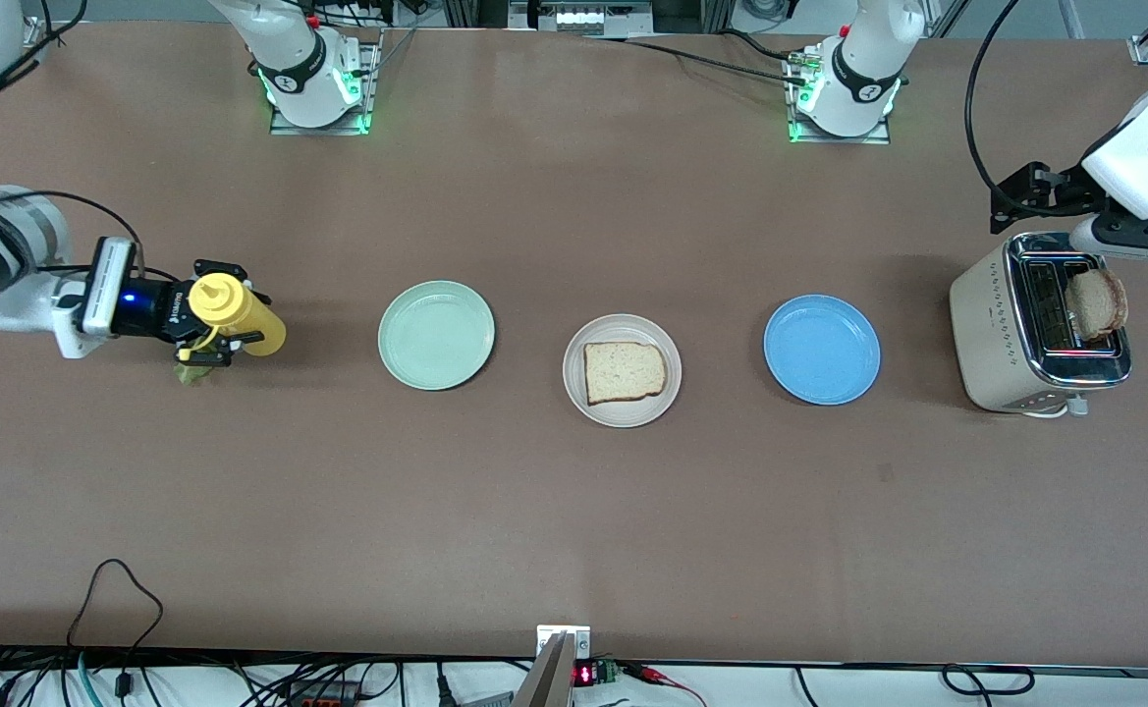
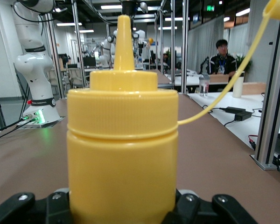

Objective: Make sandwich in beige plate with both arms
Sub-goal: 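Lower the bottle onto the table and open the right gripper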

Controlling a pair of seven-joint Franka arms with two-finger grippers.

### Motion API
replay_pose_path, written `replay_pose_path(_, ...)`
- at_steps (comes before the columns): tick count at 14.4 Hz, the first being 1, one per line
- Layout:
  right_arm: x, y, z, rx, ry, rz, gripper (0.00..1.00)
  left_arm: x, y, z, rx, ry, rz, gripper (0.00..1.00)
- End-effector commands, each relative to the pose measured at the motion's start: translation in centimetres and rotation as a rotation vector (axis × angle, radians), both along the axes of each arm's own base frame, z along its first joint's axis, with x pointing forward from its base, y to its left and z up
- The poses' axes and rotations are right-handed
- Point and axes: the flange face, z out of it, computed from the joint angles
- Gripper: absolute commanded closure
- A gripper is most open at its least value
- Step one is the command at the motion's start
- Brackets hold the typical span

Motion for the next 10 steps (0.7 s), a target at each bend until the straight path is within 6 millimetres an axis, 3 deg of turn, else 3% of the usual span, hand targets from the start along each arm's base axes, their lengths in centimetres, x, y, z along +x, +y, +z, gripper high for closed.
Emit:
replay_pose_path(1,-1.2,-0.4,-5.4,0.139,-0.028,-0.003,0.59,-0.2,0.4,0.2,-0.015,-0.001,-0.004,0.0)
replay_pose_path(4,-2.7,-0.6,-10.0,0.171,-0.022,-0.013,0.59,-0.2,0.5,0.2,-0.014,0.002,0.001,0.0)
replay_pose_path(10,-4.5,-0.5,-15.1,0.189,-0.031,-0.025,0.59,-0.2,0.5,0.2,-0.014,0.002,0.001,0.0)
